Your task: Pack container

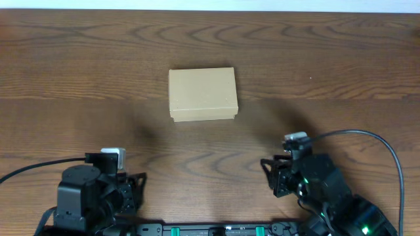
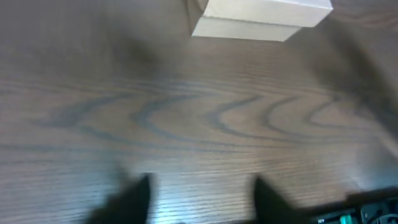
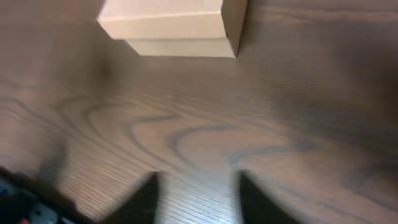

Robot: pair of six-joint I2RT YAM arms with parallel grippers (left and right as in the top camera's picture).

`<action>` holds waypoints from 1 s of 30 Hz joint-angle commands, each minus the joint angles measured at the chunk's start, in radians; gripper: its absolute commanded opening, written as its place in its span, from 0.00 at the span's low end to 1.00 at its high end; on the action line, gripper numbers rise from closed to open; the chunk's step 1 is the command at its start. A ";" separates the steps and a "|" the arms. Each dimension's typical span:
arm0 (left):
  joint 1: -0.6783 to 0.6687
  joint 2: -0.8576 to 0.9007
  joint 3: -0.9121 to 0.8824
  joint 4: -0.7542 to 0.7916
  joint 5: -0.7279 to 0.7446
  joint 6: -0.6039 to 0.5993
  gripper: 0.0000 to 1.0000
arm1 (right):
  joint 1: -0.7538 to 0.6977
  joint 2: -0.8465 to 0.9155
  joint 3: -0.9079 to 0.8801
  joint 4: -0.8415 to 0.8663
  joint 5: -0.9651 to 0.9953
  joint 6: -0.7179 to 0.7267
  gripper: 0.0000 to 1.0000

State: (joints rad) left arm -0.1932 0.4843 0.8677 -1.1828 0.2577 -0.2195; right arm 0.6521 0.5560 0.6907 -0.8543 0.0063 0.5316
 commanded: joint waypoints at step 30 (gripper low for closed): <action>-0.010 -0.051 -0.011 0.031 -0.059 -0.114 0.95 | 0.010 -0.008 -0.026 -0.018 -0.082 0.126 0.99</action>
State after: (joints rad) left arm -0.1967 0.4534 0.8600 -1.1728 0.2329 -0.3401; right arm 0.6521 0.5457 0.6716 -0.8703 -0.0719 0.6441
